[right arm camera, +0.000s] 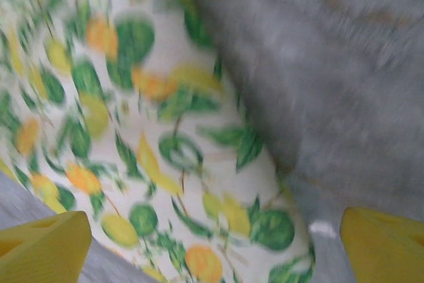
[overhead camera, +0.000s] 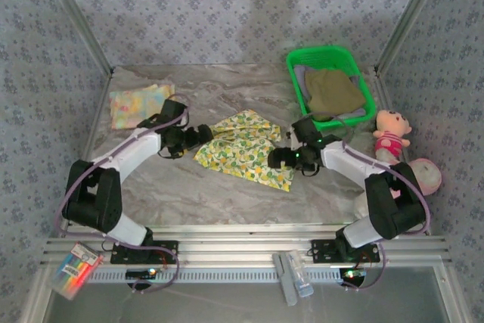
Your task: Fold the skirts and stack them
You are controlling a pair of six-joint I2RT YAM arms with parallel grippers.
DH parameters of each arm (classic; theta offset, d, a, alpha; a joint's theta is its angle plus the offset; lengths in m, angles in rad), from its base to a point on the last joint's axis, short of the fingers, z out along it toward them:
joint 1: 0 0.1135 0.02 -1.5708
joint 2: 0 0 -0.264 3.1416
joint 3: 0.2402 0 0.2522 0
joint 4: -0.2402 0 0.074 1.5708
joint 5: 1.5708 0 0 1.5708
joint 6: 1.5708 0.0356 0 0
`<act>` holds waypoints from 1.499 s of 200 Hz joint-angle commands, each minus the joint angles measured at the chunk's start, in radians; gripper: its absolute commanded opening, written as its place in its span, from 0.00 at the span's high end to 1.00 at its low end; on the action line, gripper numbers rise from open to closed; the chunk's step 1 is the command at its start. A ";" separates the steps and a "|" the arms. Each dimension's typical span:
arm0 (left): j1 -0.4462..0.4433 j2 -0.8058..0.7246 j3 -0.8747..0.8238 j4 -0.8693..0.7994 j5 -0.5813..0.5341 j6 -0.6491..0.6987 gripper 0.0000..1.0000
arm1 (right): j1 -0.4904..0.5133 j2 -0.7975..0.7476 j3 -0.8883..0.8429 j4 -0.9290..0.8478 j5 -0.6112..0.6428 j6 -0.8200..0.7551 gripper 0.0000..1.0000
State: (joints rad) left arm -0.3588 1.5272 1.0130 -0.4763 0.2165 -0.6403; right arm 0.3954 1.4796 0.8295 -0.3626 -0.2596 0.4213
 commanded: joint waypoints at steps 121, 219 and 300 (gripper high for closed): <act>-0.007 -0.090 -0.224 0.132 -0.034 0.092 0.00 | -0.128 0.414 0.415 0.128 -0.165 0.453 0.04; -0.010 0.042 -0.181 0.185 0.012 0.128 0.08 | -0.069 0.414 0.390 0.081 -0.012 0.162 0.34; -0.046 0.146 -0.110 0.233 -0.009 0.151 0.67 | -0.046 0.421 0.398 0.076 -0.028 0.063 0.85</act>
State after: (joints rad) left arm -0.3672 1.6321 0.8883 -0.4477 0.0952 -0.5053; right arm 0.3416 1.9079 1.2419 -0.2356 -0.2760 0.5331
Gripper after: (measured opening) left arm 0.398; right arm 0.249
